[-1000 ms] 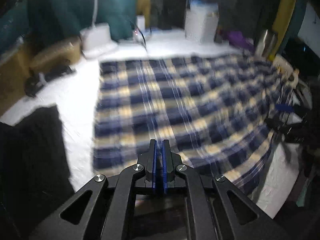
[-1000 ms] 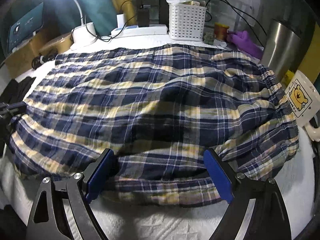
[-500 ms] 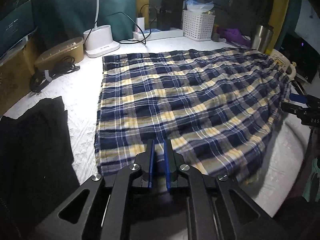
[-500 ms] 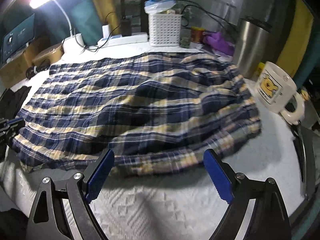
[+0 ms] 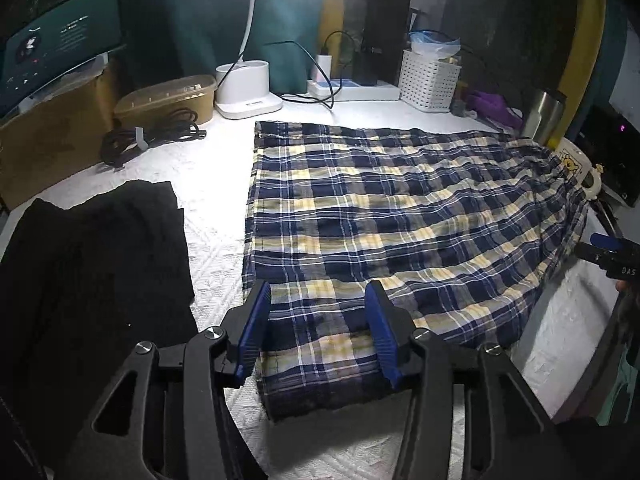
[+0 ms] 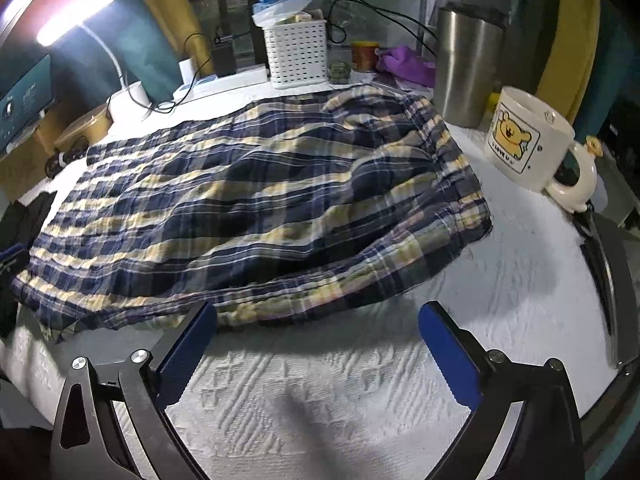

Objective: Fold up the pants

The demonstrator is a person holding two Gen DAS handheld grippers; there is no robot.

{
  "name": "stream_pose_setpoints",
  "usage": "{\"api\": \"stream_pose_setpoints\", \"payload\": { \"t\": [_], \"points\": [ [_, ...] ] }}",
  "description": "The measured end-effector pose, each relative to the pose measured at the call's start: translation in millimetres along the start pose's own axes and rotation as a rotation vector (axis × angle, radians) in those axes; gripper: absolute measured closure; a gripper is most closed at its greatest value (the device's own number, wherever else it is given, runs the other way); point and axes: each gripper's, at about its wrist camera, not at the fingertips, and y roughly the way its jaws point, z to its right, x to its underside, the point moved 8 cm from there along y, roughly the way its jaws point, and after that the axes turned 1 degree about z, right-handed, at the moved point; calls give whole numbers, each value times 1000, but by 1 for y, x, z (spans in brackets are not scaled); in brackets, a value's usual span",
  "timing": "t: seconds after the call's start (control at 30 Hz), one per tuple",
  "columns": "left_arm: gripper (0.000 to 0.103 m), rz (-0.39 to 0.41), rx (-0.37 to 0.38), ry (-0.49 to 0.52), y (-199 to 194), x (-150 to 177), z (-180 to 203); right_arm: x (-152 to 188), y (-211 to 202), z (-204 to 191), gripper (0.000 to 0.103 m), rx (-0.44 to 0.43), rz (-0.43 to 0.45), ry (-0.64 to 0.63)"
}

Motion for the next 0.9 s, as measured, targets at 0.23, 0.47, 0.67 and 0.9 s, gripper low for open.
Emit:
{"api": "stream_pose_setpoints", "payload": {
  "t": [0.23,0.47,0.67,0.9],
  "points": [
    [55,-26,-47,3,9,-5,-1,1,15,17,1,-86,-12,112],
    [55,-40,-90,-5,16,-17,-2,-17,25,24,1,-117,12,119],
    [55,-51,-119,-14,21,-26,-5,-34,33,36,0,-159,47,179],
    [55,-68,-128,-25,27,-30,-9,-52,42,35,0,-209,84,241]
  ]
}}
